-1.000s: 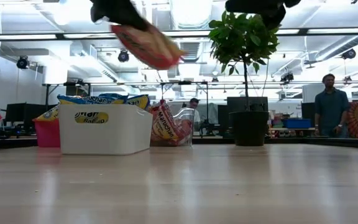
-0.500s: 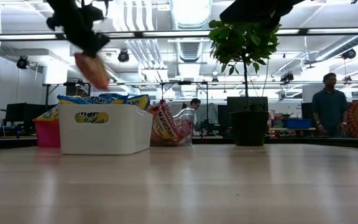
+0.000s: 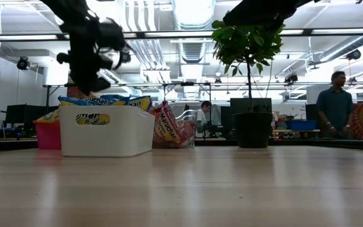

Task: Sort Maruchan noodles
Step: Put the orange noodle pack into the red bin

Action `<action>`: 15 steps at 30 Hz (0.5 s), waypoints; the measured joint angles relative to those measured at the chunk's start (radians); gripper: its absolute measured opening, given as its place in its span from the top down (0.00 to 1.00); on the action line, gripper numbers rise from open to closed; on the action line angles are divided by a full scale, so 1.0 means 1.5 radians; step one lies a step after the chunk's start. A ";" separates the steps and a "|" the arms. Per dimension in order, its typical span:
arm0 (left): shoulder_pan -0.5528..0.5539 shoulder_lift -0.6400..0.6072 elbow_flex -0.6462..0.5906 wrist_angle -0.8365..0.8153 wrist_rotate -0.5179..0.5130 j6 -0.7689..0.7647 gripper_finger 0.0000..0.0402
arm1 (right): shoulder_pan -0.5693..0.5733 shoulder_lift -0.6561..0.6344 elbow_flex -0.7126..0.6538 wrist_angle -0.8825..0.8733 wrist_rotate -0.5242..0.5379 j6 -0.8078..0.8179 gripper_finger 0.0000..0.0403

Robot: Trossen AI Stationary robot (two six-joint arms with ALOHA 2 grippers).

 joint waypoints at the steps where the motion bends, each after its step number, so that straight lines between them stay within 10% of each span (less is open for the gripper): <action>1: 0.003 0.014 0.000 -0.013 -0.014 -0.013 1.00 | 0.000 0.000 0.000 -0.003 0.000 0.004 0.98; 15: 0.006 0.069 0.037 -0.168 -0.046 -0.073 0.84 | 0.000 -0.001 0.000 -0.017 -0.001 0.024 0.98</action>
